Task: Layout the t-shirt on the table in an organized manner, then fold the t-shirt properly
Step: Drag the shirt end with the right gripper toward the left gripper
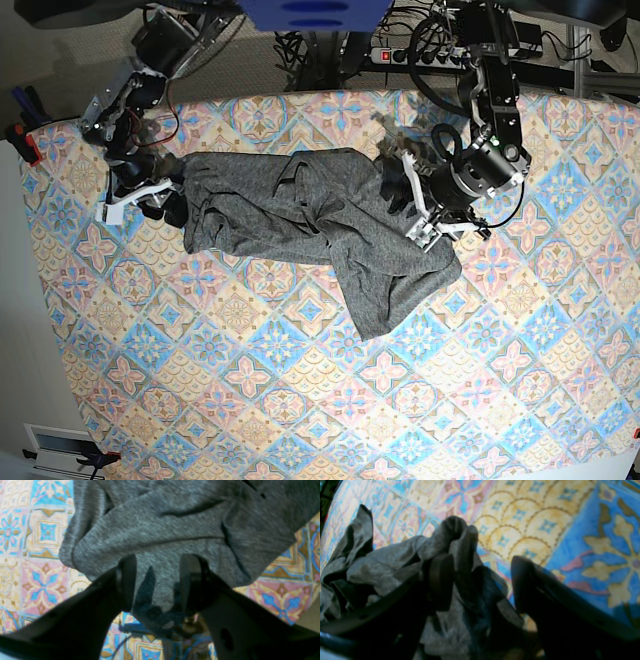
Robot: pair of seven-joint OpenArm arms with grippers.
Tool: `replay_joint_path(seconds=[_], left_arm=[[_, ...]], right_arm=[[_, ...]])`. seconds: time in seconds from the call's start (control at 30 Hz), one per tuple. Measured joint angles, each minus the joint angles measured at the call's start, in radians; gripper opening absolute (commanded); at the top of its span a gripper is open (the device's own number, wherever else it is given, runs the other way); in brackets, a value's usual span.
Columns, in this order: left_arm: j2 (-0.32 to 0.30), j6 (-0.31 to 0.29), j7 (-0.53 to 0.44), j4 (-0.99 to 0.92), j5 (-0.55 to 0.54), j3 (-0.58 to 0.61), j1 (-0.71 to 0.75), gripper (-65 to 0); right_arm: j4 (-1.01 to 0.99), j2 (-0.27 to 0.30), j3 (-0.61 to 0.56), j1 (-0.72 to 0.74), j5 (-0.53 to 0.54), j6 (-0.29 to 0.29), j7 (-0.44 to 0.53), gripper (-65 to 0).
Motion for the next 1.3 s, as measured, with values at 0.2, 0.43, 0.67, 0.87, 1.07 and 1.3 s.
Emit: replay_joint_path(seconds=[0.2, 0.43, 0.67, 0.87, 1.07, 1.3], left_arm=[[0.0, 0.0, 0.0, 0.0, 0.002, 0.0, -0.001, -39.2], [0.0, 0.0, 0.0, 0.0, 0.002, 0.0, -0.004, -39.2], [-0.002, 0.0, 0.0, 0.0, 0.003, -0.001, -0.003, -39.2], [-0.002, 0.0, 0.0, 0.0, 0.003, -0.002, 0.0, -39.2], [-0.002, 0.0, 0.0, 0.0, 0.003, -0.002, 0.0, -39.2], [-0.024, 0.0, 0.001, -0.001, 0.005, -0.005, 0.009, -39.3]], right_arm=[[0.007, -0.028, -0.071, -0.03, 0.004, -0.004, 0.031, -30.1], [0.031, -0.07, -0.36, -0.098, -0.002, 0.0, 0.122, -30.1], [0.019, -0.067, -0.399, -0.111, 0.002, 0.008, 0.146, -30.1], [0.019, -0.067, -0.389, -0.108, -0.009, 0.0, 0.14, -47.6], [-0.051, -0.052, -0.246, -0.085, 0.021, 0.043, 0.063, -63.7], [-0.273, 0.158, -0.114, 0.179, -0.09, 0.02, -0.008, -65.0]])
